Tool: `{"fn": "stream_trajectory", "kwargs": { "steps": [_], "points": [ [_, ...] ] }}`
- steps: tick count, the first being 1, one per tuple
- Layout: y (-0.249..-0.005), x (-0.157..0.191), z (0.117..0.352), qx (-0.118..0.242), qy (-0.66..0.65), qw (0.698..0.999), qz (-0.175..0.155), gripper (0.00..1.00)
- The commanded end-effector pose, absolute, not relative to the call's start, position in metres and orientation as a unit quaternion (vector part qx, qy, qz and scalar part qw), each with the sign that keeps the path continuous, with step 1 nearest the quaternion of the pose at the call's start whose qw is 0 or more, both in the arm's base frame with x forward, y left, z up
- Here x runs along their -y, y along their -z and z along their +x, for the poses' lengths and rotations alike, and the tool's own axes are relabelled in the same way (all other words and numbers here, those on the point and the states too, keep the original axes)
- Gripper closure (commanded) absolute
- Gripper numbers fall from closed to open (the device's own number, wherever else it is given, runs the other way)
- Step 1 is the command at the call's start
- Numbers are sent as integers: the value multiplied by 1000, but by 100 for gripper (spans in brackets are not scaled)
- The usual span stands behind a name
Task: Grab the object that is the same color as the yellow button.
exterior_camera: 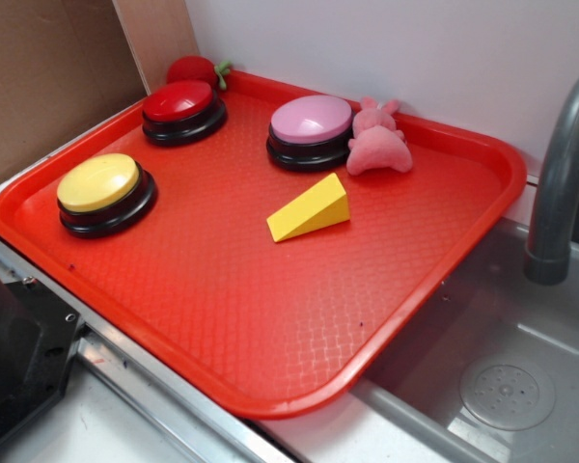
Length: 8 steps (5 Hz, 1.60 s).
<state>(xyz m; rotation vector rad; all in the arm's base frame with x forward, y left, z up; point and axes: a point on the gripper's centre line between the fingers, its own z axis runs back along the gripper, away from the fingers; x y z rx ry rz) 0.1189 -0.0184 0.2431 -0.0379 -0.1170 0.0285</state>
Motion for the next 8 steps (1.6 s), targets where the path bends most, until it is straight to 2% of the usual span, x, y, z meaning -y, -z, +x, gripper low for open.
{"fn": "stream_trajectory", "kwargs": {
  "steps": [1,3,4,5,7,8],
  "points": [
    [-243,18,119,58,-14,998,-19,0],
    [-213,27,173,94,110,989,-20,0],
    [-185,47,203,138,185,972,-39,0],
    [-152,66,226,143,218,963,-65,0],
    [-98,91,253,150,254,952,-85,0],
    [-71,96,258,114,243,962,-56,0]
  ]
}}
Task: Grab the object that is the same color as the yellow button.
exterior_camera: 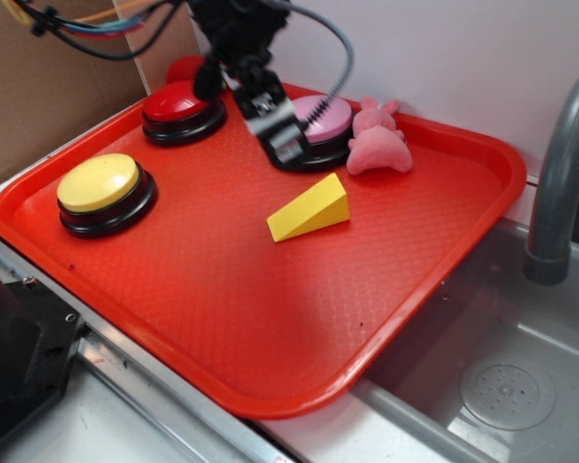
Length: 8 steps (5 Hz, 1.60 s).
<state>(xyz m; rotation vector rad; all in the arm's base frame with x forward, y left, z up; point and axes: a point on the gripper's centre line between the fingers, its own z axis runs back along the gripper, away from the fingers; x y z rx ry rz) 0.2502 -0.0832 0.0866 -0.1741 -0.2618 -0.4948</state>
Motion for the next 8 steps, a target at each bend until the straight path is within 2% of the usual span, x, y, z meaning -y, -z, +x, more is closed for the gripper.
{"fn": "stream_trajectory", "kwargs": {
  "steps": [1,3,4,5,6,7,8],
  "points": [
    [-51,89,262,95,234,966,-64,0],
    [-32,93,267,71,226,970,-51,0],
    [-26,94,272,64,213,974,-41,4],
    [-25,95,271,61,198,978,-32,100],
    [-24,97,273,48,193,980,-24,100],
    [-34,98,270,44,188,981,-22,100],
    [-69,86,264,58,214,973,-71,100]
  ]
}}
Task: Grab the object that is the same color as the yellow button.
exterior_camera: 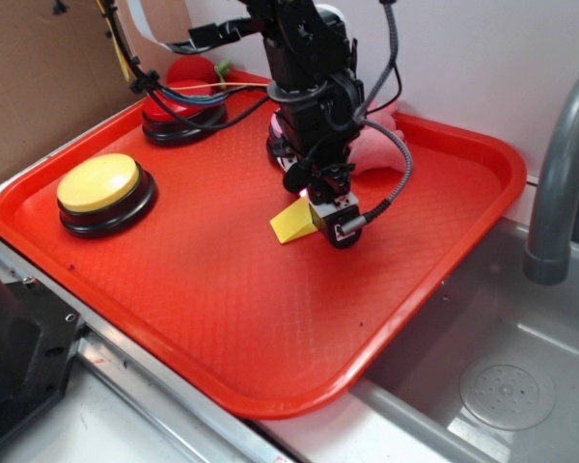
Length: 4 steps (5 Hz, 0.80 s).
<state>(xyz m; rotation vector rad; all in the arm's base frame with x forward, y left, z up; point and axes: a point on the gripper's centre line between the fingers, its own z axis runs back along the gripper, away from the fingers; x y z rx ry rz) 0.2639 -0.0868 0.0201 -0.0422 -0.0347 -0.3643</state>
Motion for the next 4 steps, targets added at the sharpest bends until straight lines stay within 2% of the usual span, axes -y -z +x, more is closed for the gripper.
{"fn": "stream_trajectory", "kwargs": {
  "steps": [1,2,3,4],
  "points": [
    [-111,76,255,37,203,978,-30,100],
    [-143,66,242,19,156,987,-32,100],
    [-179,42,224,21,87,995,-39,100],
    [-200,31,214,41,42,998,-8,100]
  ]
}}
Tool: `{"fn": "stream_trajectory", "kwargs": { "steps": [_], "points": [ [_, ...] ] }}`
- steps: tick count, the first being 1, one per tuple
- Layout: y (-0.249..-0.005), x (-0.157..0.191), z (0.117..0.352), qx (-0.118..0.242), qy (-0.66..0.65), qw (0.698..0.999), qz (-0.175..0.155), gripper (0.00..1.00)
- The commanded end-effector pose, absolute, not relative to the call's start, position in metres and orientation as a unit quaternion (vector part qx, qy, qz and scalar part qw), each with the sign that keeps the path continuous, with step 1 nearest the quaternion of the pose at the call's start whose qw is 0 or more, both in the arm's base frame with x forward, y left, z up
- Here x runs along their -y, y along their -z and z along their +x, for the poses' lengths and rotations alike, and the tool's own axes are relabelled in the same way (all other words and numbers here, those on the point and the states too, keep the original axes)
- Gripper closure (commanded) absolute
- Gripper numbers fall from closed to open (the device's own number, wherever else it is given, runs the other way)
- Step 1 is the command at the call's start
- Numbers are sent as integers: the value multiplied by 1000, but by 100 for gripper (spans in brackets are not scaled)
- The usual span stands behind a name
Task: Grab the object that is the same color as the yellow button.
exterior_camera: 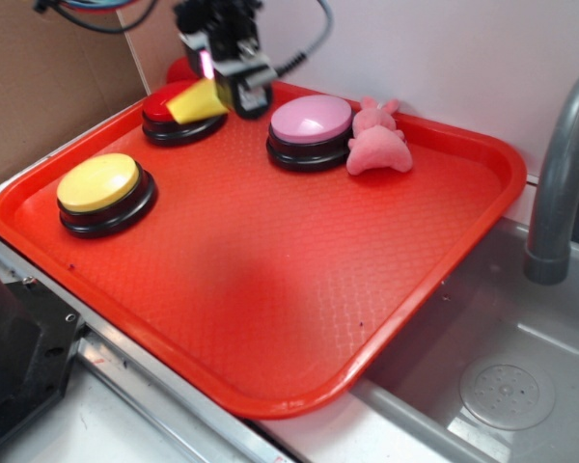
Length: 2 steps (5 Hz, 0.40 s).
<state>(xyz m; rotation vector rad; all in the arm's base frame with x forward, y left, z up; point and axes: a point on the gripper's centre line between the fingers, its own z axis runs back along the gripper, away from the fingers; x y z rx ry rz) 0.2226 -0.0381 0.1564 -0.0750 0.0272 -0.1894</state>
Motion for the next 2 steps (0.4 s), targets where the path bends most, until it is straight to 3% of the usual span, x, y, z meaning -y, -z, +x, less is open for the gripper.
{"fn": "stream_trajectory", "kwargs": {
  "steps": [1,2],
  "points": [
    [-206,28,197,73,-51,996,14,100],
    [-202,28,198,69,-45,997,10,100]
  ]
}}
